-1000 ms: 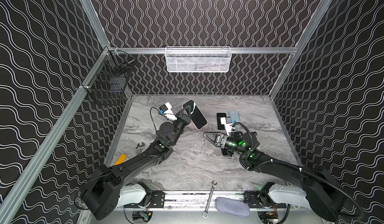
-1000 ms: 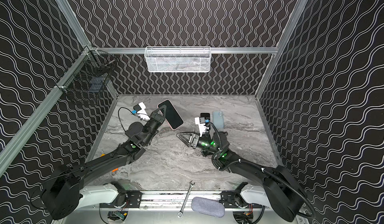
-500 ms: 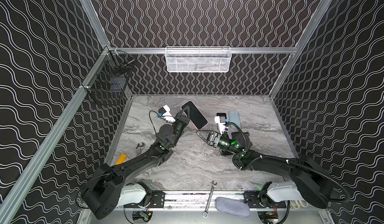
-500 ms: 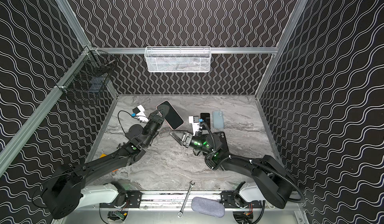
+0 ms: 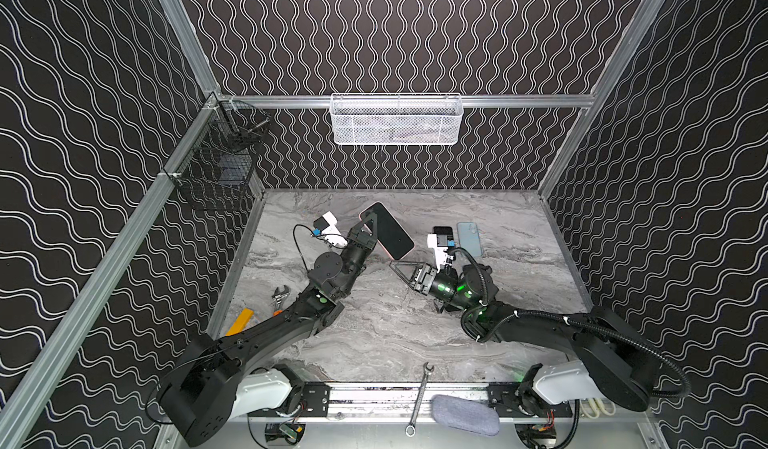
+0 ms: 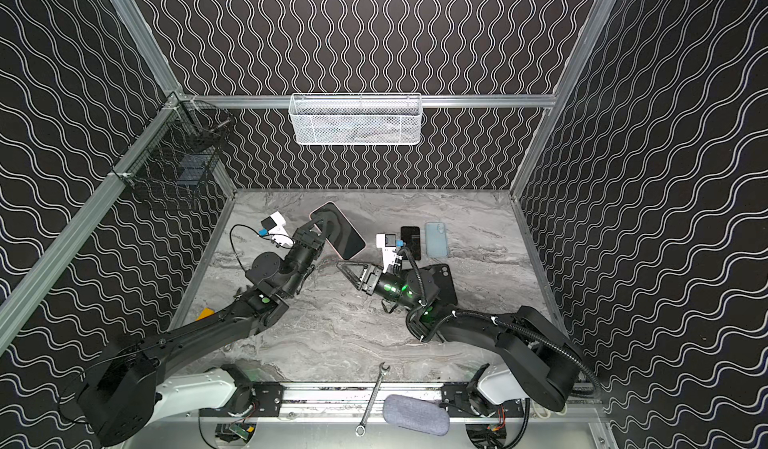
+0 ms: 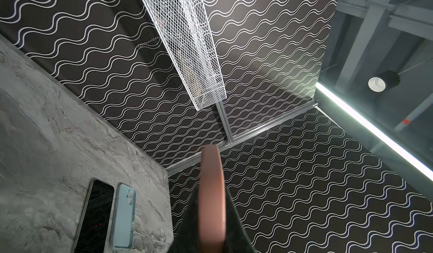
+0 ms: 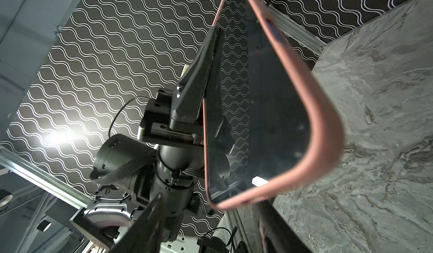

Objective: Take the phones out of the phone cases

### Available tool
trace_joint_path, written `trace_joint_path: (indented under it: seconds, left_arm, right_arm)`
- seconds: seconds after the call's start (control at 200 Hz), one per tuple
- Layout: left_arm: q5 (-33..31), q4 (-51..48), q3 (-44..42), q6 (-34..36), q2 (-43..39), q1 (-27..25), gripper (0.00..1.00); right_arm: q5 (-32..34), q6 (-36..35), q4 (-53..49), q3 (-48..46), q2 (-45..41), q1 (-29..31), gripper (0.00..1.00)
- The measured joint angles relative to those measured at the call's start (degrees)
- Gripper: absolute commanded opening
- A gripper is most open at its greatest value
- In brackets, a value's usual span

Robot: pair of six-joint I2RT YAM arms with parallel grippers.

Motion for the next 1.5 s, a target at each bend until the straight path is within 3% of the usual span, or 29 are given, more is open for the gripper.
trace_joint_path:
  seconds: [0.861, 1.251, 1.502]
  left_arm:
    - [4.6, 2.4, -0.2, -4.6, 2.0, 0.0, 0.00]
    - [5.0, 2.8, 0.0, -7.1, 2.5, 0.0, 0.00]
    - [6.2, 4.5, 0.7, -7.4, 2.6, 0.0, 0.00]
  right_arm:
    - [1.0, -3.6, 3.9, -2.1, 0.2, 0.0, 0.37]
    - [1.0, -4.0, 5.6, -2.1, 0.8, -0.3, 0.13]
    - [1.0, -5.1, 5.6, -2.1, -0.7, -0.2, 0.08]
